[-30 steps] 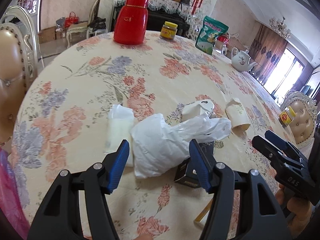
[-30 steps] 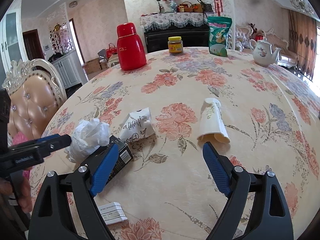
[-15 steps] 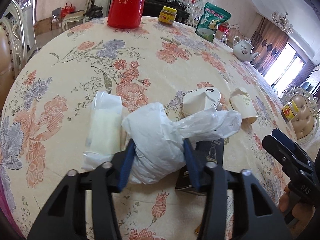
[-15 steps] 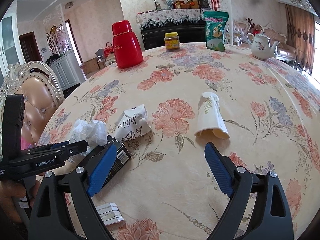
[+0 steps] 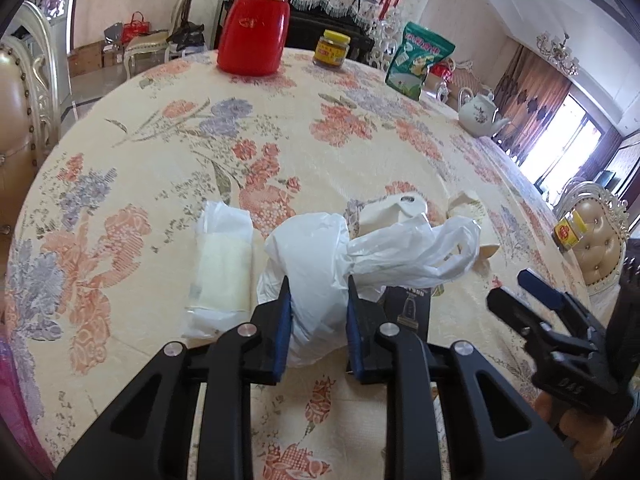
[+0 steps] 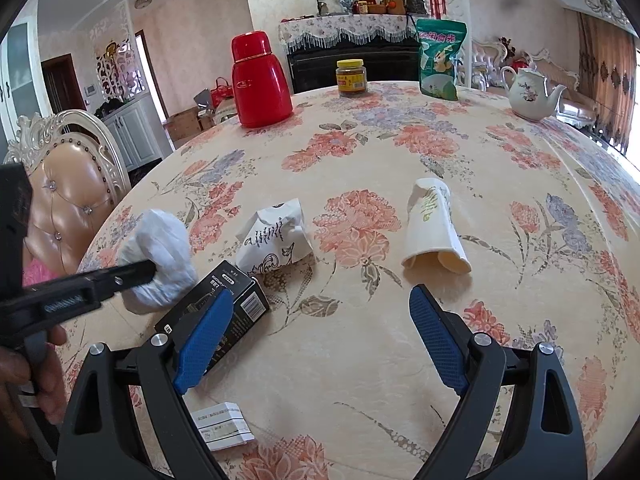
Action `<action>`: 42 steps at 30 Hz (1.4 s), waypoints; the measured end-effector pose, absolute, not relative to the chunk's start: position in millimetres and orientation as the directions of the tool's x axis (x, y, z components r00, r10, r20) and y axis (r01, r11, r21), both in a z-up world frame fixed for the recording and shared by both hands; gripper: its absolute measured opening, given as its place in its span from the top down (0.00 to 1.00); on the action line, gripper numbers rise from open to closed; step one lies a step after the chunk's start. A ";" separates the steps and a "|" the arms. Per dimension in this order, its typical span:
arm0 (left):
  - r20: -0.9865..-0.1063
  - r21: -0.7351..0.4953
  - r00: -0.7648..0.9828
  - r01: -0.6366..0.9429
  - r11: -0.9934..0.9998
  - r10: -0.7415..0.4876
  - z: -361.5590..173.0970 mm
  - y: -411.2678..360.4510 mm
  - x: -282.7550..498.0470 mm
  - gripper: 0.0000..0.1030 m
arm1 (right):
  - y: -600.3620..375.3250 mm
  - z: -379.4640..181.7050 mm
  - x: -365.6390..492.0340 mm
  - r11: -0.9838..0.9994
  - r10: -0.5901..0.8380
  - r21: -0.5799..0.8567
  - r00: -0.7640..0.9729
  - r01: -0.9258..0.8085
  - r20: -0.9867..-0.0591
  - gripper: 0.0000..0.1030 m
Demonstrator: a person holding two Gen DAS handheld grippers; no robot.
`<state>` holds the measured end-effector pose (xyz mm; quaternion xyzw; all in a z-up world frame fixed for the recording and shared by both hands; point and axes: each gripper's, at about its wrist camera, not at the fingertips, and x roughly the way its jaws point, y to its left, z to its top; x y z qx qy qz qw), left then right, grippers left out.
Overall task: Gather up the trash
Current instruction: 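Grasp the white plastic bag with the left tool, then grasp the black DORMI box with the right tool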
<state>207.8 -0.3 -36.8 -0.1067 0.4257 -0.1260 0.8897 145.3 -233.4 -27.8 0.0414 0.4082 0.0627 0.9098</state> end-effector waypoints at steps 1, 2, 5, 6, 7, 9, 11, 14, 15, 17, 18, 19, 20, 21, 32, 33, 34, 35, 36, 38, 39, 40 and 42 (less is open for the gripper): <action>-0.725 -0.298 0.613 0.132 0.945 -0.314 -33.5 1.6 205.3 0.78 | -231.7 -28.7 145.1 0.989 0.146 0.123 0.658 -0.081 -0.739 0.18; -0.721 -0.299 0.619 0.129 0.945 -0.313 -30.9 3.5 203.5 0.78 | -230.7 -29.2 145.1 0.989 0.144 0.120 0.657 -0.081 -0.740 0.18; -0.706 -0.301 0.639 0.121 0.946 -0.307 -22.0 11.5 195.0 0.78 | -225.7 -29.7 144.0 0.990 0.141 0.112 0.657 -0.086 -0.741 0.18; -0.701 -0.302 0.645 0.117 0.946 -0.304 -19.1 14.9 191.4 0.78 | -223.6 -29.4 143.5 0.990 0.140 0.109 0.658 -0.088 -0.740 0.18; -0.698 -0.304 0.650 0.114 0.946 -0.302 -16.7 17.4 188.5 0.78 | -220.5 -29.0 142.7 0.990 0.141 0.107 0.659 -0.091 -0.739 0.18; -0.687 -0.307 0.662 0.108 0.946 -0.299 -11.4 24.3 180.9 0.78 | -213.0 -27.8 140.7 0.988 0.151 0.109 0.658 -0.105 -0.738 0.18; -0.679 -0.305 0.674 0.102 0.947 -0.291 -6.8 30.6 173.7 0.78 | -205.3 -25.8 139.2 0.987 0.163 0.111 0.660 -0.121 -0.734 0.18; -0.668 -0.304 0.688 0.096 0.948 -0.283 0.0 41.8 161.2 0.78 | -191.8 -24.5 138.3 0.986 0.160 0.092 0.662 -0.137 -0.732 0.18; -0.665 -0.301 0.693 0.094 0.949 -0.279 2.1 44.8 157.5 0.78 | -188.2 -25.1 138.7 0.986 0.159 0.089 0.660 -0.139 -0.735 0.18; -0.657 -0.297 0.704 0.088 0.951 -0.270 6.7 52.1 149.6 0.78 | -179.4 -27.6 140.3 0.987 0.154 0.085 0.649 -0.137 -0.745 0.18; -0.653 -0.297 0.709 0.084 0.951 -0.266 8.8 56.1 145.8 0.78 | -175.0 -28.6 141.6 0.987 0.154 0.084 0.643 -0.138 -0.750 0.18; -0.647 -0.297 0.716 0.078 0.952 -0.261 11.7 61.4 140.7 0.78 | -171.8 -28.7 141.8 0.987 0.152 0.082 0.639 -0.138 -0.754 0.18; -0.643 -0.299 0.720 0.076 0.951 -0.260 13.2 65.3 138.5 0.78 | -167.7 -29.1 142.3 0.987 0.148 0.077 0.635 -0.139 -0.758 0.18; -0.637 -0.302 0.726 0.073 0.950 -0.258 15.5 69.7 134.6 0.78 | -163.5 -29.5 143.2 0.987 0.146 0.072 0.632 -0.142 -0.761 0.18; -0.605 -0.311 0.764 0.034 0.950 -0.225 26.6 110.1 105.7 0.77 | -130.8 -45.0 163.5 0.993 0.086 0.021 0.585 -0.117 -0.807 0.20; -0.603 -0.313 0.766 0.031 0.949 -0.224 27.0 113.3 104.0 0.77 | -129.8 -46.3 164.6 0.993 0.083 0.018 0.581 -0.117 -0.810 0.21; -0.600 -0.316 0.769 0.026 0.949 -0.221 28.0 117.9 101.3 0.77 | -128.3 -48.2 166.4 0.993 0.081 0.016 0.574 -0.118 -0.815 0.21; -0.598 -0.317 0.771 0.023 0.948 -0.218 28.5 121.2 99.3 0.77 | -127.4 -49.5 167.1 0.993 0.079 0.014 0.570 -0.117 -0.818 0.24; -0.596 -0.318 0.773 0.020 0.948 -0.216 28.8 124.1 98.1 0.77 | -126.7 -50.9 167.6 0.993 0.075 0.011 0.566 -0.116 -0.821 0.28; -0.595 -0.320 0.776 0.013 0.947 -0.211 29.1 129.9 95.2 0.77 | -127.0 -55.1 169.3 0.994 0.064 0.006 0.550 -0.107 -0.833 0.34; -0.594 -0.320 0.776 0.011 0.947 -0.210 28.9 131.9 94.4 0.77 | -126.8 -57.0 169.2 0.995 0.060 0.003 0.544 -0.104 -0.837 0.37; -0.595 -0.321 0.776 0.009 0.947 -0.209 28.4 133.6 94.5 0.77 | -126.3 -58.8 168.8 0.995 0.057 0.001 0.538 -0.105 -0.841 0.38; -0.595 -0.323 0.777 0.005 0.946 -0.207 27.3 137.4 92.6 0.77 | -125.5 -60.3 167.1 0.995 0.046 -0.012 0.537 -0.103 -0.843 0.49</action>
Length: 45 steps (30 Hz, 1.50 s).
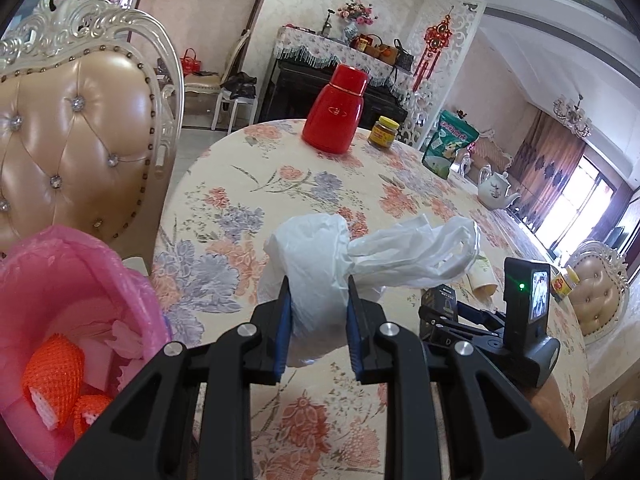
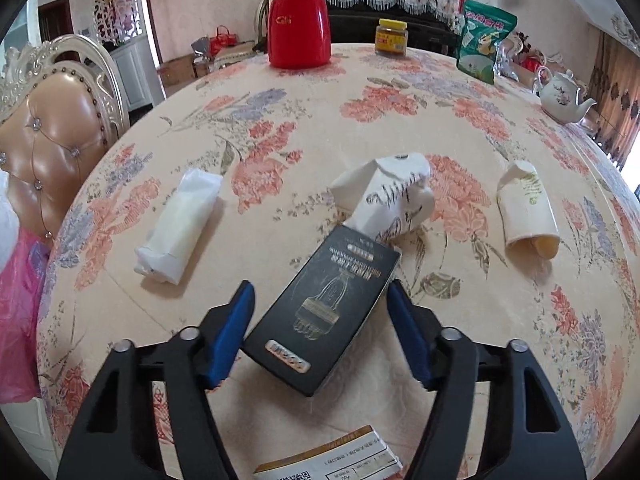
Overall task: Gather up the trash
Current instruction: 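Grasp the black DORMI box with the right tool, then carry the white bag and black box over the pink bin with both tools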
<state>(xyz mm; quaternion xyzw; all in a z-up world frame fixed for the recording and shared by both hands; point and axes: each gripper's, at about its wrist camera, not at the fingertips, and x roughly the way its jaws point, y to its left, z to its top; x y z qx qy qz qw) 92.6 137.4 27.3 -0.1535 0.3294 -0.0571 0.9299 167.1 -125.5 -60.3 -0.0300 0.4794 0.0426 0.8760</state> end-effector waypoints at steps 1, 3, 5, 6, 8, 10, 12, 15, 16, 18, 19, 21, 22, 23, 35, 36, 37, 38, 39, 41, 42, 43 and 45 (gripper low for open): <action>-0.595 -0.325 0.777 0.004 0.946 -0.207 27.1 138.5 92.2 0.77 | -125.7 -60.3 166.3 0.995 0.041 -0.016 0.538 -0.101 -0.842 0.52; -0.592 -0.327 0.779 0.002 0.945 -0.207 27.1 141.0 89.4 0.77 | -126.5 -59.0 162.9 0.995 0.043 -0.016 0.542 -0.103 -0.839 0.60; -0.590 -0.328 0.781 0.001 0.945 -0.206 27.4 143.0 87.7 0.77 | -127.0 -58.3 160.0 0.994 0.048 -0.012 0.545 -0.107 -0.837 0.63; -0.589 -0.329 0.782 -0.001 0.944 -0.204 27.2 144.3 86.9 0.77 | -127.3 -57.3 158.1 0.994 0.050 -0.011 0.549 -0.108 -0.835 0.63; -0.588 -0.330 0.784 -0.005 0.944 -0.201 27.2 147.1 85.2 0.77 | -128.1 -54.2 154.4 0.994 0.058 -0.005 0.558 -0.110 -0.828 0.63; -0.586 -0.330 0.786 -0.009 0.944 -0.198 27.5 148.9 83.5 0.77 | -127.8 -50.6 151.1 0.993 0.065 -0.001 0.567 -0.115 -0.821 0.63; -0.586 -0.331 0.787 -0.013 0.944 -0.195 28.0 151.4 82.6 0.77 | -126.8 -43.8 146.8 0.992 0.081 0.010 0.583 -0.124 -0.809 0.63; -0.585 -0.328 0.790 -0.025 0.944 -0.183 28.4 155.3 79.3 0.77 | -122.8 -33.9 141.0 0.990 0.101 0.019 0.605 -0.141 -0.790 0.63; -0.585 -0.325 0.792 -0.031 0.945 -0.175 28.8 157.5 77.7 0.77 | -120.4 -29.5 138.9 0.989 0.107 0.019 0.613 -0.149 -0.783 0.63; -0.585 -0.315 0.796 -0.044 0.948 -0.158 29.4 160.4 75.2 0.77 | -116.0 -21.4 135.6 0.986 0.120 0.023 0.625 -0.162 -0.772 0.63; -0.584 -0.315 0.797 -0.048 0.948 -0.154 29.7 162.1 74.0 0.77 | -114.6 -18.4 134.4 0.986 0.125 0.023 0.629 -0.168 -0.767 0.63; -0.583 -0.316 0.800 -0.058 0.947 -0.145 30.5 167.3 71.4 0.77 | -111.3 -11.5 131.8 0.984 0.136 0.026 0.639 -0.178 -0.757 0.63; -0.582 -0.314 0.801 -0.065 0.947 -0.138 31.0 170.6 69.5 0.77 | -108.4 -7.2 130.1 0.982 0.144 0.030 0.644 -0.185 -0.751 0.63; -0.582 -0.315 0.802 -0.069 0.947 -0.135 30.8 173.6 68.0 0.77 | -106.4 -4.2 129.2 0.981 0.149 0.031 0.649 -0.190 -0.746 0.63; -0.567 -0.275 0.824 -0.178 0.945 -0.010 41.7 228.8 29.9 0.77 | -61.1 26.7 113.5 0.956 0.230 0.034 0.678 -0.290 -0.698 0.63; -0.568 -0.269 0.823 -0.191 0.944 0.005 42.1 233.6 24.6 0.77 | -56.9 28.8 112.6 0.954 0.236 0.034 0.679 -0.297 -0.695 0.63; -0.568 -0.260 0.822 -0.205 0.944 0.023 42.8 239.1 20.4 0.77 | -51.0 31.3 111.5 0.951 0.243 0.032 0.680 -0.307 -0.692 0.63; -0.569 -0.250 0.821 -0.216 0.944 0.037 43.5 243.0 16.9 0.77 | -45.3 33.4 110.2 0.948 0.250 0.030 0.681 -0.317 -0.688 0.63; -0.570 -0.239 0.820 -0.229 0.944 0.055 43.9 246.9 13.3 0.77 | -38.8 35.3 108.8 0.944 0.258 0.028 0.680 -0.330 -0.686 0.63; -0.572 -0.224 0.816 -0.251 0.942 0.081 44.1 254.5 8.5 0.77 | -27.6 38.0 106.5 0.935 0.275 0.026 0.677 -0.353 -0.682 0.63; -0.573 -0.216 0.814 -0.260 0.941 0.093 44.2 257.9 5.5 0.77 | -20.7 39.4 105.5 0.930 0.284 0.026 0.675 -0.366 -0.681 0.63; -0.574 -0.208 0.813 -0.267 0.941 0.104 43.9 260.6 4.2 0.77 | -14.4 40.7 104.1 0.926 0.292 0.025 0.673 -0.377 -0.679 0.63; -0.576 -0.183 0.807 -0.288 0.940 0.135 44.1 267.1 -1.7 0.77 | -2.0 43.4 101.2 0.916 0.309 0.024 0.668 -0.400 -0.677 0.63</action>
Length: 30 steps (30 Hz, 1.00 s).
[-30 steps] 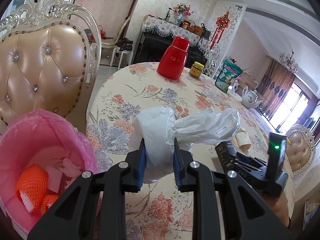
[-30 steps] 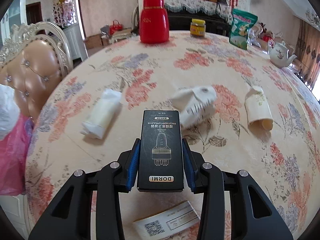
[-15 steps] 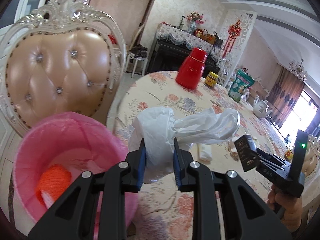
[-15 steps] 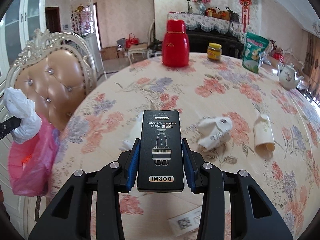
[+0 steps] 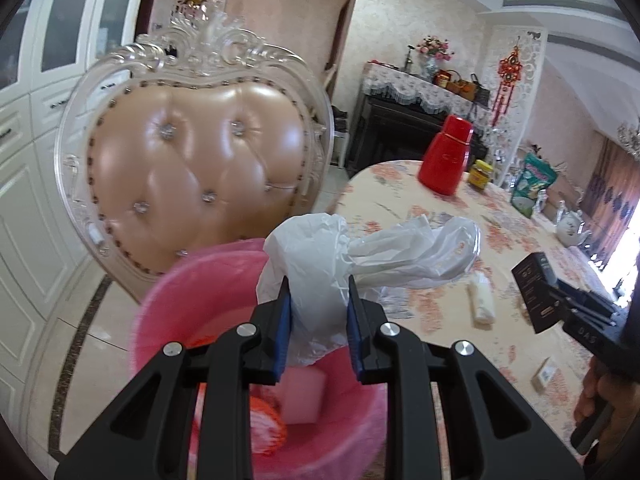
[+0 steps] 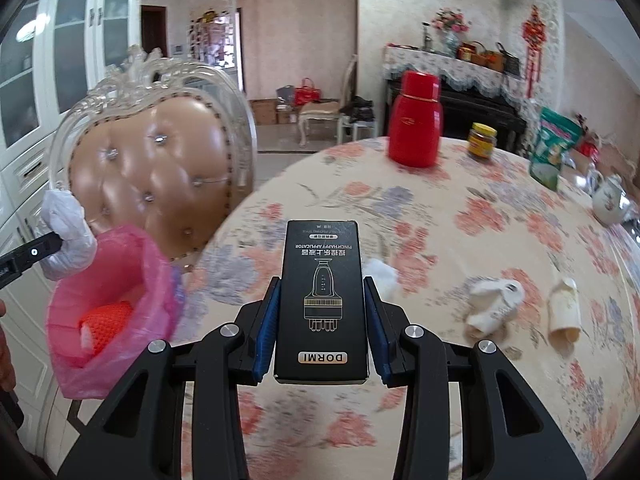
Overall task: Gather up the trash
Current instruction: 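Carry the white bag and black box over the pink bin with both tools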
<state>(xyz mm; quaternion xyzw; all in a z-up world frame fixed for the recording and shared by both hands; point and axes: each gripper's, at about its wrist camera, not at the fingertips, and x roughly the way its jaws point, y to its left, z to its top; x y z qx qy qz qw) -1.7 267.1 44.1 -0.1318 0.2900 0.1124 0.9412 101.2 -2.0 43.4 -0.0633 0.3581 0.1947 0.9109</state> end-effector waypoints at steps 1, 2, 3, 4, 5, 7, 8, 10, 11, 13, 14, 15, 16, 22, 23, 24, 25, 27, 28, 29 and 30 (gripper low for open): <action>-0.577 -0.175 0.804 -0.296 0.939 0.146 44.0 270.8 -4.4 0.77 | 3.3 44.2 100.1 0.912 0.316 0.022 0.666 -0.410 -0.676 0.63; -0.578 -0.169 0.801 -0.302 0.938 0.154 43.6 272.8 -5.8 0.77 | 9.0 44.8 98.9 0.907 0.324 0.022 0.663 -0.422 -0.675 0.63; -0.579 -0.157 0.798 -0.311 0.937 0.168 43.3 275.2 -7.6 0.77 | 13.5 45.3 97.3 0.902 0.331 0.022 0.660 -0.430 -0.674 0.63; -0.581 -0.150 0.795 -0.318 0.936 0.177 43.1 277.6 -9.0 0.77 | 21.7 46.4 95.7 0.895 0.343 0.022 0.654 -0.446 -0.674 0.63; -0.582 -0.149 0.793 -0.321 0.935 0.179 42.8 280.0 -9.0 0.77 | 27.8 47.5 94.7 0.890 0.350 0.021 0.651 -0.456 -0.674 0.63; -0.585 -0.139 0.787 -0.335 0.932 0.195 41.3 285.8 -12.8 0.77 | 39.4 49.3 91.6 0.879 0.364 0.018 0.646 -0.476 -0.671 0.63; -0.586 -0.134 0.785 -0.340 0.931 0.202 40.6 287.3 -13.4 0.77 | 44.8 50.2 89.8 0.874 0.372 0.018 0.643 -0.486 -0.669 0.63; -0.588 -0.135 0.782 -0.345 0.929 0.205 39.6 291.5 -15.7 0.77 | 56.7 51.2 87.2 0.862 0.388 0.019 0.634 -0.507 -0.669 0.63; -0.589 -0.133 0.780 -0.350 0.927 0.210 39.2 294.4 -16.8 0.77 | 62.8 51.4 86.3 0.856 0.394 0.018 0.629 -0.517 -0.670 0.63; -0.590 -0.134 0.778 -0.356 0.925 0.214 38.6 298.5 -19.0 0.76 | 74.5 51.4 83.3 0.843 0.408 0.017 0.619 -0.538 -0.671 0.63; -0.590 -0.135 0.777 -0.361 0.923 0.218 38.5 301.3 -20.8 0.76 | 79.8 51.7 82.1 0.838 0.414 0.016 0.616 -0.546 -0.671 0.63; -0.590 -0.136 0.776 -0.366 0.921 0.221 38.5 303.5 -21.8 0.76 | 86.7 52.1 80.9 0.830 0.422 0.015 0.610 -0.557 -0.671 0.63; -0.591 -0.137 0.775 -0.371 0.918 0.225 38.3 306.7 -23.7 0.76 | 90.8 52.2 79.5 0.826 0.426 0.015 0.607 -0.563 -0.671 0.63; -0.589 -0.141 0.771 -0.392 0.909 0.241 39.4 319.3 -30.8 0.76 | 119.7 49.7 75.5 0.795 0.454 0.016 0.577 -0.606 -0.679 0.63; -0.589 -0.141 0.770 -0.398 0.907 0.246 39.5 321.4 -32.3 0.76 | 123.9 49.1 74.8 0.790 0.456 0.014 0.573 -0.613 -0.681 0.63; -0.589 -0.141 0.769 -0.401 0.905 0.249 39.4 323.3 -33.2 0.76 | 127.5 48.6 74.2 0.786 0.460 0.014 0.568 -0.618 -0.682 0.63; -0.589 -0.143 0.768 -0.404 0.904 0.250 39.5 324.5 -33.5 0.76 | 132.8 48.1 73.5 0.780 0.464 0.013 0.563 -0.626 -0.684 0.63; -0.589 -0.145 0.767 -0.410 0.901 0.254 39.4 328.4 -36.5 0.76 | 141.8 47.1 72.2 0.769 0.469 0.009 0.555 -0.639 -0.687 0.63; -0.588 -0.146 0.767 -0.412 0.900 0.255 39.6 330.3 -37.2 0.76 | 146.8 46.4 71.5 0.763 0.472 0.007 0.550 -0.646 -0.690 0.63; -0.588 -0.148 0.767 -0.414 0.898 0.257 39.8 331.5 -38.1 0.76 | 151.6 45.5 71.1 0.757 0.475 0.006 0.544 -0.653 -0.692 0.63; -0.587 -0.149 0.767 -0.416 0.897 0.258 39.9 332.3 -39.2 0.76 | 155.2 44.7 71.3 0.754 0.476 0.006 0.540 -0.657 -0.694 0.63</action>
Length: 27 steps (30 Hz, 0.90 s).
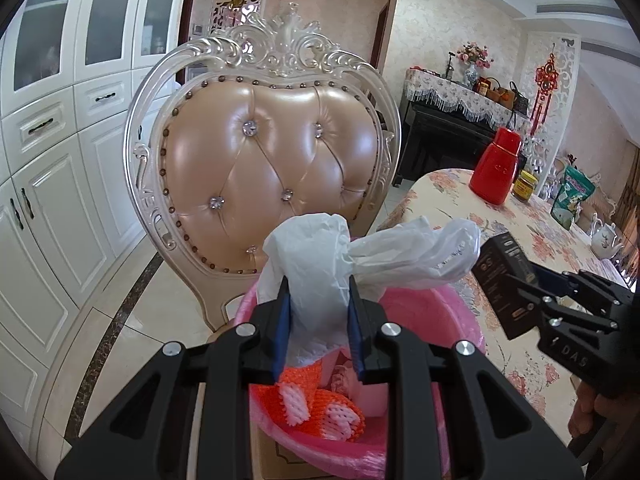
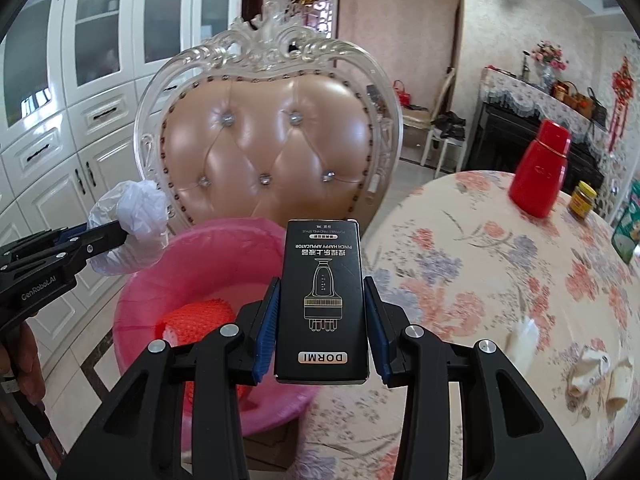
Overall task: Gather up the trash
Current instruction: 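Carry the white bag and black box over the pink bin with both tools, then open the right tool to drop the box while the left tool drops the bag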
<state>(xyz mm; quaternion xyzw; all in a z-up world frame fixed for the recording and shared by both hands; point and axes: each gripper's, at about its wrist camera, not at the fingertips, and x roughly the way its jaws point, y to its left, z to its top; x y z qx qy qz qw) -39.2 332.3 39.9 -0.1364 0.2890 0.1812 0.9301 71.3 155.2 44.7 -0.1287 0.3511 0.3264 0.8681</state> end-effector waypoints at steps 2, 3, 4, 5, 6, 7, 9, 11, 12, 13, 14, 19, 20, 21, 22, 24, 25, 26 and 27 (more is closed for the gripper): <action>-0.586 -0.151 0.767 -0.422 0.894 0.263 40.5 335.1 -41.3 0.76 | 163.2 42.8 70.3 0.743 0.480 0.002 0.531 -0.670 -0.698 0.63; -0.585 -0.153 0.767 -0.425 0.892 0.264 40.7 336.6 -42.3 0.76 | 165.5 41.9 69.9 0.739 0.482 0.002 0.527 -0.674 -0.700 0.63; -0.585 -0.154 0.766 -0.426 0.891 0.265 40.6 338.3 -42.4 0.76 | 169.3 40.9 69.2 0.734 0.484 0.000 0.522 -0.679 -0.702 0.63; -0.585 -0.156 0.766 -0.429 0.890 0.267 40.4 339.4 -42.8 0.76 | 171.0 40.5 69.5 0.731 0.485 0.000 0.520 -0.682 -0.703 0.62; -0.584 -0.157 0.766 -0.430 0.889 0.267 40.6 339.3 -43.8 0.76 | 173.3 39.8 69.3 0.729 0.486 0.000 0.517 -0.685 -0.705 0.62; -0.584 -0.159 0.766 -0.430 0.888 0.267 40.5 340.3 -44.2 0.76 | 176.0 38.9 69.3 0.725 0.487 0.000 0.512 -0.689 -0.707 0.62; -0.583 -0.162 0.767 -0.432 0.887 0.267 40.7 341.9 -44.9 0.76 | 181.2 36.6 69.8 0.717 0.489 0.000 0.504 -0.697 -0.712 0.62; -0.583 -0.163 0.768 -0.432 0.887 0.267 41.0 342.3 -45.7 0.76 | 183.4 35.2 70.4 0.715 0.491 0.003 0.499 -0.700 -0.715 0.62; -0.583 -0.163 0.768 -0.432 0.887 0.267 41.0 342.3 -45.7 0.76 | 184.5 34.3 70.7 0.714 0.489 0.003 0.497 -0.700 -0.717 0.62; -0.583 -0.163 0.768 -0.432 0.887 0.267 41.0 342.4 -45.6 0.76 | 185.5 33.5 71.3 0.714 0.489 0.005 0.494 -0.700 -0.719 0.60; -0.583 -0.164 0.768 -0.432 0.887 0.267 40.9 342.6 -45.7 0.76 | 186.2 32.9 71.3 0.714 0.488 0.004 0.493 -0.700 -0.720 0.56; -0.584 -0.166 0.767 -0.433 0.886 0.265 40.8 343.1 -45.2 0.76 | 185.0 31.4 71.2 0.713 0.485 -0.001 0.494 -0.702 -0.721 0.47; -0.585 -0.167 0.767 -0.432 0.886 0.264 40.7 342.9 -44.4 0.76 | 183.6 31.7 71.7 0.715 0.484 -0.001 0.497 -0.699 -0.720 0.47; -0.586 -0.166 0.767 -0.430 0.888 0.262 40.6 342.2 -43.3 0.76 | 181.6 32.2 72.1 0.719 0.483 0.001 0.499 -0.695 -0.719 0.47; -0.586 -0.166 0.767 -0.428 0.888 0.260 40.3 341.9 -41.6 0.76 | 180.0 32.5 73.1 0.723 0.482 0.003 0.502 -0.691 -0.719 0.47; -0.589 -0.167 0.767 -0.422 0.891 0.253 39.5 340.6 -37.6 0.75 | 175.3 33.8 75.0 0.732 0.478 0.004 0.509 -0.682 -0.716 0.44; -0.590 -0.166 0.767 -0.420 0.892 0.251 39.0 339.4 -35.9 0.74 | 171.6 34.9 75.9 0.736 0.478 0.007 0.513 -0.677 -0.713 0.43; -0.593 -0.165 0.767 -0.416 0.894 0.247 38.4 338.0 -33.1 0.72 | 168.3 35.7 76.6 0.741 0.477 0.008 0.517 -0.672 -0.711 0.42; -0.596 -0.165 0.767 -0.408 0.898 0.239 37.8 335.9 -30.1 0.71 | 165.4 36.8 77.3 0.745 0.474 0.008 0.521 -0.667 -0.710 0.42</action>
